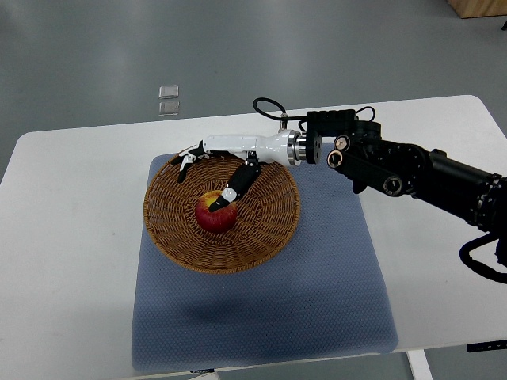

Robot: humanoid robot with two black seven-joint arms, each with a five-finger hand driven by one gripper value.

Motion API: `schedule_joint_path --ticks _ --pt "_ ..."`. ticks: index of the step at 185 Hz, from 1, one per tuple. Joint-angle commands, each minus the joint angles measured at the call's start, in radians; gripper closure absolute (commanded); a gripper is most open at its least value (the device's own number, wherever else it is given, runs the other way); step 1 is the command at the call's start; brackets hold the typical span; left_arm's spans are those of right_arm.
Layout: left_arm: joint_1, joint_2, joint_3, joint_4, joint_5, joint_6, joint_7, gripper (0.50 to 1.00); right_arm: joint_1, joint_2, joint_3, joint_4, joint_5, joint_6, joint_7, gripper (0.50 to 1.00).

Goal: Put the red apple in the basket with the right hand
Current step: 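Open the right hand, release the apple, and withdraw the hand upward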

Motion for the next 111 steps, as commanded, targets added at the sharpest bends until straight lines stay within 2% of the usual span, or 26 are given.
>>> schedule_joint_path --ticks 1,2,4,16,26,27,29,39,47,48,70,81,82,88,111 --pt "0.0 0.0 0.0 0.0 0.0 0.0 0.0 0.5 -0.006 -0.013 0.078 -0.005 0.078 0.039 -0.031 0.585" --pt "0.001 0.0 0.0 0.0 -0.001 0.0 0.0 0.5 -0.021 -0.018 0.122 -0.014 0.146 0.033 -0.072 0.587" --pt "0.001 0.0 0.0 0.0 0.0 0.0 0.0 0.5 -0.026 -0.018 0.132 -0.017 0.165 0.029 -0.08 0.587" --pt "0.001 0.0 0.0 0.0 0.0 0.0 0.0 0.5 -0.066 -0.035 0.166 -0.051 0.254 0.0 -0.113 0.591" --pt "0.001 0.0 0.0 0.0 0.0 0.0 0.0 0.5 -0.066 -0.035 0.166 -0.051 0.254 0.0 -0.113 0.591" --pt "0.0 0.0 0.0 0.0 -0.001 0.0 0.0 0.5 -0.086 -0.05 0.183 -0.09 0.322 -0.05 -0.14 0.595" --pt "0.0 0.0 0.0 0.0 0.0 0.0 0.0 0.5 -0.089 -0.052 0.184 -0.098 0.337 -0.062 -0.146 0.595" --pt "0.0 0.0 0.0 -0.002 0.0 0.0 0.0 0.5 -0.107 -0.055 0.186 -0.137 0.401 -0.113 -0.163 0.595" --pt "0.0 0.0 0.0 -0.002 0.0 0.0 0.0 0.5 -0.107 -0.055 0.186 -0.137 0.401 -0.113 -0.163 0.595" --pt "0.0 0.0 -0.001 -0.003 0.0 0.0 0.0 0.5 -0.125 -0.058 0.186 -0.176 0.468 -0.156 -0.168 0.595" --pt "0.0 0.0 -0.003 -0.005 0.0 -0.002 0.0 0.5 -0.173 -0.065 0.184 -0.267 0.633 -0.27 -0.214 0.593" --pt "0.0 0.0 -0.003 -0.005 -0.001 0.0 0.0 0.5 -0.178 -0.065 0.184 -0.272 0.645 -0.277 -0.219 0.593" --pt "0.0 0.0 -0.003 -0.003 0.0 0.0 0.0 0.5 -0.199 -0.067 0.184 -0.284 0.695 -0.321 -0.232 0.593" --pt "0.0 0.0 -0.003 -0.002 0.0 0.0 0.0 0.5 -0.219 -0.067 0.184 -0.288 0.728 -0.363 -0.242 0.589" --pt "0.0 0.0 -0.003 -0.002 -0.001 -0.002 0.0 0.5 -0.268 -0.064 0.186 -0.287 0.753 -0.463 -0.234 0.583"
